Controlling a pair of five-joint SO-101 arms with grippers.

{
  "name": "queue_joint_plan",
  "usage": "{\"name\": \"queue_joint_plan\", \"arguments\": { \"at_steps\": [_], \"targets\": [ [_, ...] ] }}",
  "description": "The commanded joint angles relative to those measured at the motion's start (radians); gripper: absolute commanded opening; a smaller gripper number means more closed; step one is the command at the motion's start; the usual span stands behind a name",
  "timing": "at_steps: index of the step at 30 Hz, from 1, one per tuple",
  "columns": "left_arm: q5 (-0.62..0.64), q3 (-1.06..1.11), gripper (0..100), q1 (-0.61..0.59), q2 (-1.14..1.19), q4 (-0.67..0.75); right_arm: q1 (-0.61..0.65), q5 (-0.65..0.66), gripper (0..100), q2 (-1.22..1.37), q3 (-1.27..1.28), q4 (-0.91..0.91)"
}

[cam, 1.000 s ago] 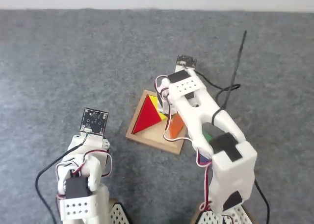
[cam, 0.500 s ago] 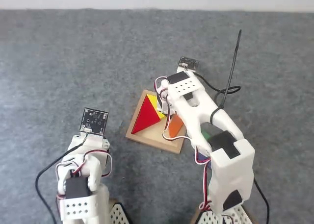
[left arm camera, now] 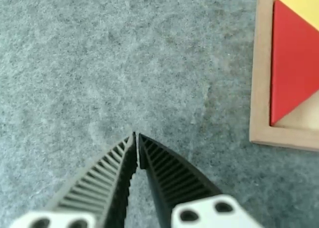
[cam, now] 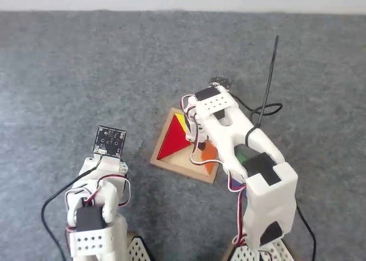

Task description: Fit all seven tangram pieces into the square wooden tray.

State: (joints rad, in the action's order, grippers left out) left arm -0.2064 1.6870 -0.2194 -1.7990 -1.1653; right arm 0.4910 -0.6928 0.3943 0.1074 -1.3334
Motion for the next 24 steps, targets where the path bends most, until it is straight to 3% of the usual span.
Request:
{"name": "queue_joint_plan", "arguments": {
  "at_steps": [1, 4, 10, 24],
  "targets": [
    [-0.009, -0.004, 1, -0.006, -0.018, -0.006, -0.047, 0.034, 31.3, -0.024, -0.02, -0.068],
    [-0.009, -0.004, 1, -0.006, -0.018, -0.006, -0.048, 0.077, 29.6, -0.024, -0.06, -0.15],
    [-0.009, -0.004, 1, -0.006, -0.018, -0.006, -0.05, 0.115, 12.7, -0.024, -0.126, -0.271],
    [-0.009, -0.004, 1, -0.006, -0.018, -0.006, -0.22, 0.25, 11.5, -0.033, -0.127, -0.39]
  ]
}}
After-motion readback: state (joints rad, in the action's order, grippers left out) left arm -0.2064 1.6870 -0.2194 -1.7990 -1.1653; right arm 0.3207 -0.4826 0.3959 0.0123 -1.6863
